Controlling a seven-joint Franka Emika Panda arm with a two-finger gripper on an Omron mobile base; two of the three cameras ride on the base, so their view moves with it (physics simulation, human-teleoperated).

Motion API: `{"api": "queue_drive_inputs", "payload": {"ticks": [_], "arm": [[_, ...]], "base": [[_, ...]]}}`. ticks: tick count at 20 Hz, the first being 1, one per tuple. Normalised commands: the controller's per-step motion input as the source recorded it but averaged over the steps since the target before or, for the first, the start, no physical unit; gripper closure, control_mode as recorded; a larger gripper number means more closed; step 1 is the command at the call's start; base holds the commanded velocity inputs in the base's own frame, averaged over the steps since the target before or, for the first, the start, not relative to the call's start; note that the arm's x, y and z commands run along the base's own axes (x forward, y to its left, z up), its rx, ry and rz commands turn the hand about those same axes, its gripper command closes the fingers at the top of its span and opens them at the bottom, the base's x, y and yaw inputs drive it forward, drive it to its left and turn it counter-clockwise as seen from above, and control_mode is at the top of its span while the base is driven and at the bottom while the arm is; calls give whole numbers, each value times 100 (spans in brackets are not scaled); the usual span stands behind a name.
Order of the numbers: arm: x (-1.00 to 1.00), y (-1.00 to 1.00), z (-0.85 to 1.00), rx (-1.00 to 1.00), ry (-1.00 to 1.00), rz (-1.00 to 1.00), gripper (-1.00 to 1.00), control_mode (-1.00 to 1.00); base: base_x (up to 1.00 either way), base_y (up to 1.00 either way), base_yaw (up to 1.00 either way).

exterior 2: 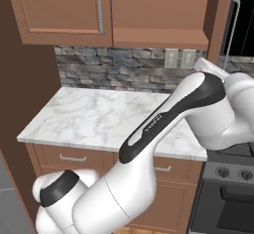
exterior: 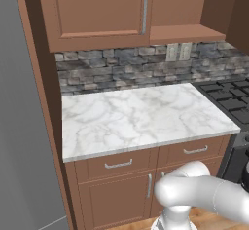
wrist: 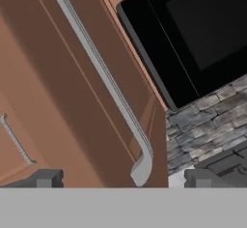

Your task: Close all open cabinet doors.

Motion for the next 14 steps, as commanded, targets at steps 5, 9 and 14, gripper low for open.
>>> {"api": "queue_drive_inputs", "payload": {"ticks": [5,9,14], "arm": [[0,0,0,0,0,15,-100,-100],[0,1,0,0,0,12,-100,-100],[8,25,0,0,-5,1,-100,-100]], "base": [[0,0,0],[0,0,0],[0,0,0]]}}
